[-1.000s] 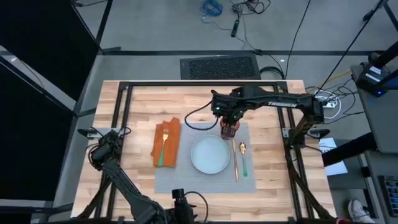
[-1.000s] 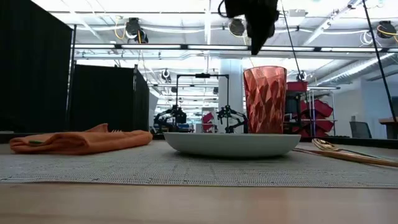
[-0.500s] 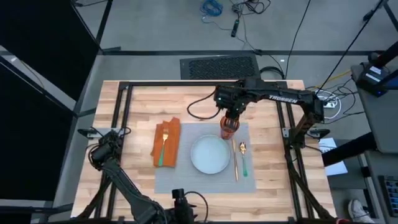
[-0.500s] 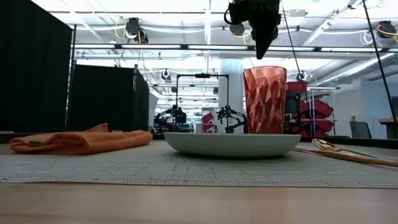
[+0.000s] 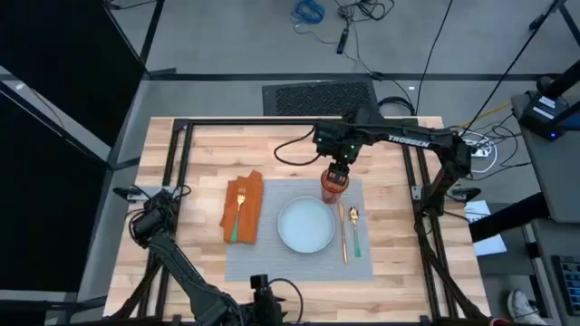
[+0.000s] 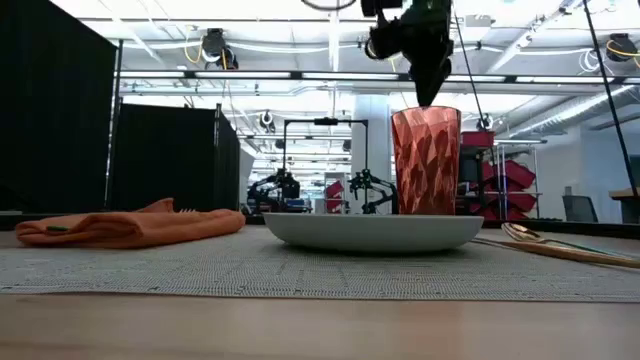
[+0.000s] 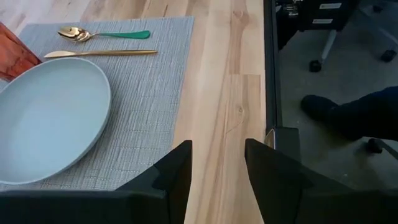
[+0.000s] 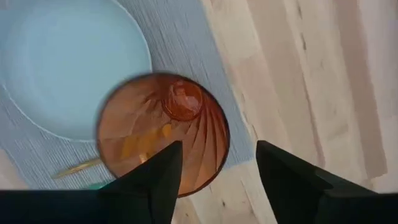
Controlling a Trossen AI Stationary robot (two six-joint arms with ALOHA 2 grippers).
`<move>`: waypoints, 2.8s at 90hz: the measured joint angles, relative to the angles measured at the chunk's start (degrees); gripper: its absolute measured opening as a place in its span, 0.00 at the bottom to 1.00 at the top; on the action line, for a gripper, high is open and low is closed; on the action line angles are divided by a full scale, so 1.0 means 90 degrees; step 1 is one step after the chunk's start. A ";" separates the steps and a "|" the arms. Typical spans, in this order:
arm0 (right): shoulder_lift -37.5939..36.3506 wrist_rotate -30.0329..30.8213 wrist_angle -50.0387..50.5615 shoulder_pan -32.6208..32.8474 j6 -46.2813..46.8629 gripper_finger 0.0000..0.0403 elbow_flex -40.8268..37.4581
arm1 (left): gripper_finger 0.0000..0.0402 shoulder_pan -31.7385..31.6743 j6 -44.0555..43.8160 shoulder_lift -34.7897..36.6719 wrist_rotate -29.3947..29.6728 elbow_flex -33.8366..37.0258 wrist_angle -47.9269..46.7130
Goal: Set table place
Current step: Put the orange cup on the gray table mat to the top right of the blue plate
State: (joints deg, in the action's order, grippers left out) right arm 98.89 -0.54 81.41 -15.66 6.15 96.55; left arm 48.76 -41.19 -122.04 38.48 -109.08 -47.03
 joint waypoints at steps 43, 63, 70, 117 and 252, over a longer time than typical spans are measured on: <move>0.0000 -0.0147 -0.0651 -0.0238 -0.0308 0.48 -0.0796 | 0.33 0.0043 0.0005 0.0000 0.0081 0.0000 0.0000; 0.0000 -0.0146 -0.0886 -0.0255 -0.0418 0.48 -0.0879 | 0.33 0.0046 0.0009 0.0000 0.0090 0.0000 -0.0012; 0.0000 -0.0147 -0.1005 -0.0253 -0.0432 0.48 -0.0877 | 0.33 0.0046 0.0009 0.0000 0.0092 0.0000 -0.0029; 0.0155 -0.0492 -0.1106 -0.0255 -0.0661 0.02 -0.0877 | 0.33 0.0046 0.0007 0.0000 0.0119 0.0000 -0.0027; 0.0144 -0.0717 -0.1050 -0.1345 -0.1385 0.00 -0.0874 | 0.33 -0.0039 0.0177 0.0000 0.0163 -0.0002 -0.0338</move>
State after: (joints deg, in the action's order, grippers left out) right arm 100.19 -6.99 71.96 -27.77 -6.31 88.68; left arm 48.41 -39.60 -122.04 39.94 -109.10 -50.06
